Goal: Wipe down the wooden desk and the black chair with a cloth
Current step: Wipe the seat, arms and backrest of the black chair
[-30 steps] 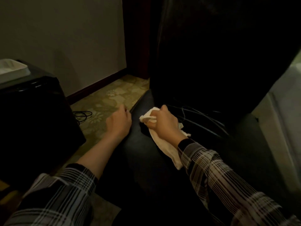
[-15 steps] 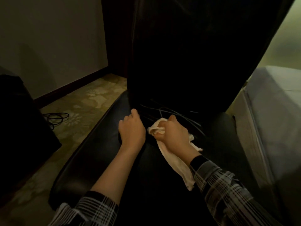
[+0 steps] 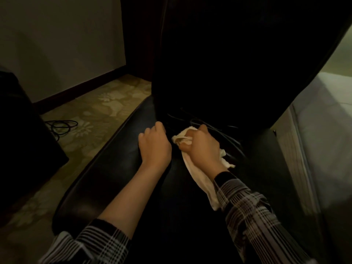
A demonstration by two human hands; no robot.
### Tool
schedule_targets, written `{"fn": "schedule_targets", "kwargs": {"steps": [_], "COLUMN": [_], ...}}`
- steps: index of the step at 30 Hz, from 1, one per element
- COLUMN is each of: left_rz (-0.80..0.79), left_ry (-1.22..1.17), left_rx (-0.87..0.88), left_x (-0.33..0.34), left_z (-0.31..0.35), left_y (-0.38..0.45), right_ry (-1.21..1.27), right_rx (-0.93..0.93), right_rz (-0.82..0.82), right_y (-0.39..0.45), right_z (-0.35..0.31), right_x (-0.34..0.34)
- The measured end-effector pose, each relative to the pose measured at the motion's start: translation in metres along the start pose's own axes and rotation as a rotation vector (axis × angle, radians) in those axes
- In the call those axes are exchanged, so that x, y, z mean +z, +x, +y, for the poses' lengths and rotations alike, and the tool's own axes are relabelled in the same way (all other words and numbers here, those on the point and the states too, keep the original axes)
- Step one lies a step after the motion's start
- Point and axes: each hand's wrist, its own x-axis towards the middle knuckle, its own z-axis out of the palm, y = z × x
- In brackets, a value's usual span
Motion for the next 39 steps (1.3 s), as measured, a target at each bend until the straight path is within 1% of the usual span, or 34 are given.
{"fn": "schedule_targets", "kwargs": {"steps": [4, 7, 10, 12, 14, 18, 22, 24, 26, 29, 31, 32, 34, 36, 39], "left_rz": [-0.016, -0.014, -0.029, -0.035, -0.040, -0.044, -0.056, -0.087, -0.146, -0.295, -0.356, -0.339, -0.192, -0.058, -0.008], "left_ry": [0.016, -0.001, 0.001, 0.018, 0.044, 0.078, 0.046, 0.043, 0.038, 0.037, 0.021, -0.015, -0.060, 0.013, 0.138], "left_rx": [0.004, 0.014, 0.020, 0.021, 0.015, 0.030, -0.003, -0.020, -0.049, -0.114, -0.139, -0.147, -0.149, -0.158, -0.142], "left_x": [-0.004, -0.004, -0.003, 0.000, 0.002, 0.003, -0.002, -0.004, -0.007, -0.018, -0.023, -0.023, -0.017, -0.006, 0.012], "left_z": [-0.001, -0.001, 0.000, 0.000, 0.000, 0.003, 0.001, 0.003, 0.003, 0.000, -0.005, -0.009, -0.021, -0.034, -0.044], "left_y": [-0.005, -0.005, -0.002, -0.003, -0.004, -0.006, -0.006, -0.006, 0.000, 0.026, 0.049, 0.060, 0.078, 0.088, 0.096], "right_ry": [-0.049, -0.090, -0.007, 0.069, 0.045, -0.046, -0.106, -0.089, -0.087, -0.201, -0.222, -0.210, -0.188, -0.206, -0.242], "right_rx": [0.046, 0.083, 0.069, -0.009, -0.067, -0.021, 0.001, 0.006, -0.026, -0.138, -0.144, -0.137, -0.137, -0.135, -0.117], "right_rz": [0.052, 0.044, -0.005, -0.025, -0.040, -0.017, 0.036, 0.001, -0.049, -0.074, -0.082, -0.080, -0.077, -0.106, -0.097], "right_y": [0.046, 0.069, 0.051, 0.025, 0.009, 0.045, 0.069, 0.056, 0.037, 0.016, 0.015, 0.018, 0.030, 0.049, 0.083], "right_z": [-0.005, -0.007, -0.001, 0.008, 0.014, 0.007, -0.002, -0.003, -0.003, -0.007, -0.010, -0.011, -0.015, -0.020, -0.028], "right_x": [0.008, 0.012, 0.006, 0.001, 0.000, 0.005, 0.014, 0.011, 0.004, -0.005, -0.006, -0.004, 0.003, 0.009, 0.016]}}
